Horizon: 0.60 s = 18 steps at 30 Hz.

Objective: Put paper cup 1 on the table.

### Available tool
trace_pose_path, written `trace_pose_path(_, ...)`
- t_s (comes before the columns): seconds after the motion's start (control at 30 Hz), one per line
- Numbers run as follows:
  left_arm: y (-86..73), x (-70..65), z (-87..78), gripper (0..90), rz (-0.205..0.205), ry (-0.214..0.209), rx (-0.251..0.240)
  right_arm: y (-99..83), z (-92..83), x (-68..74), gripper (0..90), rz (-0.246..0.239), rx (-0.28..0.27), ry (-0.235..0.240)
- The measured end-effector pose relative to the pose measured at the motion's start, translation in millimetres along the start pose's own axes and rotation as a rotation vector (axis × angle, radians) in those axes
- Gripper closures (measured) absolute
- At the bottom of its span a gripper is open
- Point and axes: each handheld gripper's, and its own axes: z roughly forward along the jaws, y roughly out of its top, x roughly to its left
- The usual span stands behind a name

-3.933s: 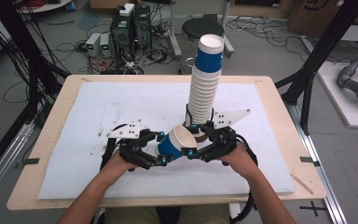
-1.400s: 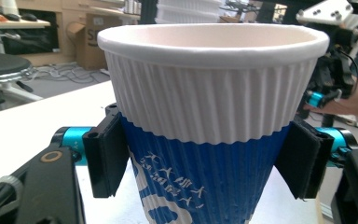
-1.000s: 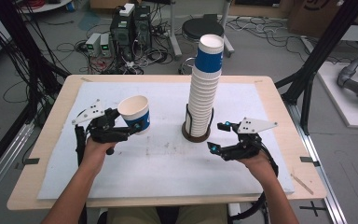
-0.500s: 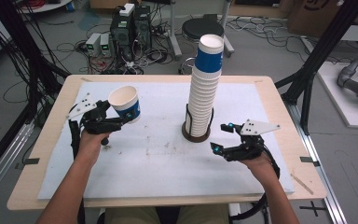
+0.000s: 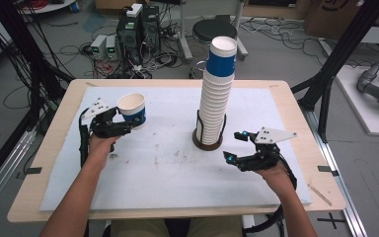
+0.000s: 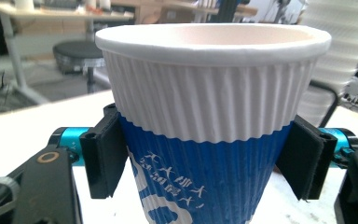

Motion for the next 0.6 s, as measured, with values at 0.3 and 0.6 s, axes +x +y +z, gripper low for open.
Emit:
trace_pose_path(0.3, -16.8, 11.3, 18.5, 26.0, -0.018, 0.037, 0.097, -2.3, -0.9, -1.8, 19.3, 0.009, 0.006, -0.003)
trace_pose_path(0.6, -29.5, 14.2, 32.3, 26.0, -0.006, 0.06, 0.179, -3.0, -2.7, -2.1, 19.3, 0.014, -0.002, -0.004)
